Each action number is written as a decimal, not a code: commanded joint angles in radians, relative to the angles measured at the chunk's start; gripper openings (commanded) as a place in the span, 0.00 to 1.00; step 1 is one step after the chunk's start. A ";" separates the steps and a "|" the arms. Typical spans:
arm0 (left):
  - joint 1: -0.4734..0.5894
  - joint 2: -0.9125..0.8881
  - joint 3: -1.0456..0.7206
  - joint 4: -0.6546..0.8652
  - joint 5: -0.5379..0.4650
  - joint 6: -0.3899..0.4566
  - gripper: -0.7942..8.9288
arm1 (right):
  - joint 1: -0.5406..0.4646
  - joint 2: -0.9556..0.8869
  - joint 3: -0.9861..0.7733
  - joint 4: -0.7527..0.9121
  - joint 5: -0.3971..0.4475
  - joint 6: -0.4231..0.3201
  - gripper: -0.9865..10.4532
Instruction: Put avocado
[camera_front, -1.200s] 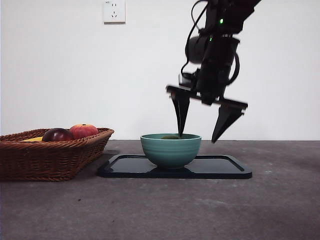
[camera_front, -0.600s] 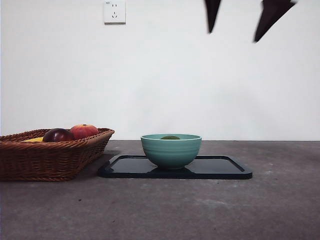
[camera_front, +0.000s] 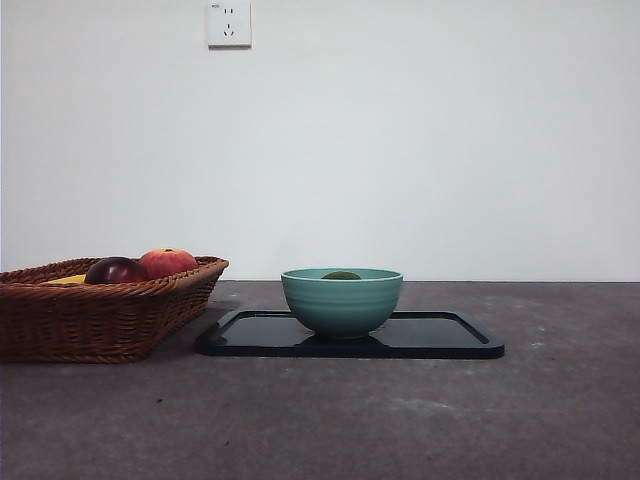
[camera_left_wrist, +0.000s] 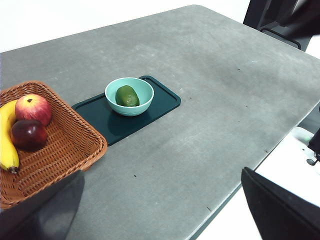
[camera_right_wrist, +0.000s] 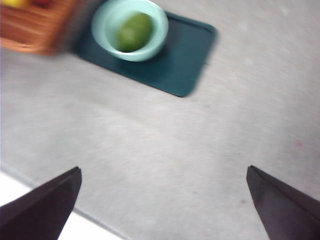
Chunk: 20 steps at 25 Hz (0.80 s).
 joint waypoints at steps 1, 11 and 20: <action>-0.006 0.000 0.011 0.013 -0.006 -0.050 0.59 | 0.017 -0.145 -0.043 0.009 -0.015 0.035 0.57; -0.006 0.000 0.011 0.011 -0.006 -0.061 0.59 | 0.017 -0.360 -0.117 0.007 -0.116 0.061 0.57; -0.006 0.000 0.011 0.011 -0.006 -0.060 0.44 | 0.017 -0.360 -0.117 0.033 -0.115 0.077 0.51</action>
